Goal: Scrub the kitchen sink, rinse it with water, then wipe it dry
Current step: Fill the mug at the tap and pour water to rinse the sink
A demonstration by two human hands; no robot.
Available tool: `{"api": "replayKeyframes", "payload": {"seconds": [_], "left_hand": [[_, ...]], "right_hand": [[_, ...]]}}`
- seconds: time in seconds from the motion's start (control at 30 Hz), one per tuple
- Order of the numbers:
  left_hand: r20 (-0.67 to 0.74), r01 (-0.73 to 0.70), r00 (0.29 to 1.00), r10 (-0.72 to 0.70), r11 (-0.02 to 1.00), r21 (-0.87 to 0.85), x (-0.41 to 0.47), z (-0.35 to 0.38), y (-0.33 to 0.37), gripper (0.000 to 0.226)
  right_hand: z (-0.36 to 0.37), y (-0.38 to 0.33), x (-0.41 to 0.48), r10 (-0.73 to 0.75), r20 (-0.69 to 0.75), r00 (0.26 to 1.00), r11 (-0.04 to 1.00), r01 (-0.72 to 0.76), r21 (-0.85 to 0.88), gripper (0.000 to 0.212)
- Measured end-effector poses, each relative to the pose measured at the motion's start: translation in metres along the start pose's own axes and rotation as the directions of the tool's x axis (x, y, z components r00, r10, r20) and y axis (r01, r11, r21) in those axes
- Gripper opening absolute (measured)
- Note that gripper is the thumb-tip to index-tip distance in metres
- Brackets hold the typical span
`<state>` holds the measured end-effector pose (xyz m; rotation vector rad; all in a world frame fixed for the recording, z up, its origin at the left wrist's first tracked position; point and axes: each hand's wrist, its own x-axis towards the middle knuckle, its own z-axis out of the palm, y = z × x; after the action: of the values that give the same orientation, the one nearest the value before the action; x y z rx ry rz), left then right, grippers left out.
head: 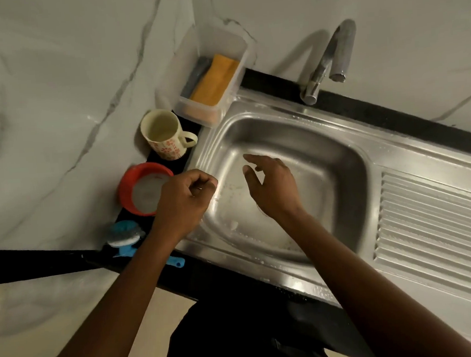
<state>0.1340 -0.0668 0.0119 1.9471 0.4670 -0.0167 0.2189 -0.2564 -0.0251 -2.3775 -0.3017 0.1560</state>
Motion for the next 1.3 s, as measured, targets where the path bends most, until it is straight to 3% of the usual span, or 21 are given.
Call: {"api": "replayKeyframes", "payload": {"seconds": [0.23,0.4,0.57,0.7,0.9,1.07,1.17,1.3], "left_hand": [[-0.200,-0.006,0.980,0.022,0.996,0.083,0.016,-0.041,0.002,0.011],[-0.258,0.001,0.966,0.028,0.994,0.110,0.020,-0.058,0.002,0.007],[-0.259,0.014,0.966,0.009,0.996,0.088,0.021,-0.064,-0.003,0.008],[-0.255,0.019,0.967,0.001,0.997,0.077,0.020,-0.067,-0.009,0.008],[-0.237,0.003,0.971,0.018,0.996,0.087,0.020,-0.068,-0.005,0.007],[-0.222,-0.049,0.973,0.061,0.997,0.057,0.025,-0.062,0.006,0.005],[-0.174,-0.090,0.980,0.095,0.995,0.038,0.028,-0.049,0.016,0.004],[-0.087,-0.195,0.976,0.198,0.980,0.048,0.048,-0.011,0.033,0.004]], "right_hand": [[0.012,-0.066,0.021,-0.103,-0.010,0.995,0.978,0.103,0.182,0.038],[0.030,-0.095,0.041,-0.098,0.037,0.994,0.968,0.087,0.234,0.039],[0.056,-0.111,0.073,-0.044,0.064,0.997,0.992,0.036,0.121,0.029],[0.070,-0.117,0.087,0.044,0.145,0.988,0.999,-0.044,0.002,0.037],[0.070,-0.120,0.091,0.105,0.239,0.965,0.986,-0.133,0.103,0.045],[0.044,-0.094,0.067,0.153,0.229,0.961,0.967,-0.194,0.165,0.052],[0.018,-0.063,0.049,0.207,0.188,0.960,0.942,-0.248,0.228,0.062],[-0.022,-0.023,0.033,0.305,0.082,0.949,0.913,-0.316,0.260,0.055]]}}
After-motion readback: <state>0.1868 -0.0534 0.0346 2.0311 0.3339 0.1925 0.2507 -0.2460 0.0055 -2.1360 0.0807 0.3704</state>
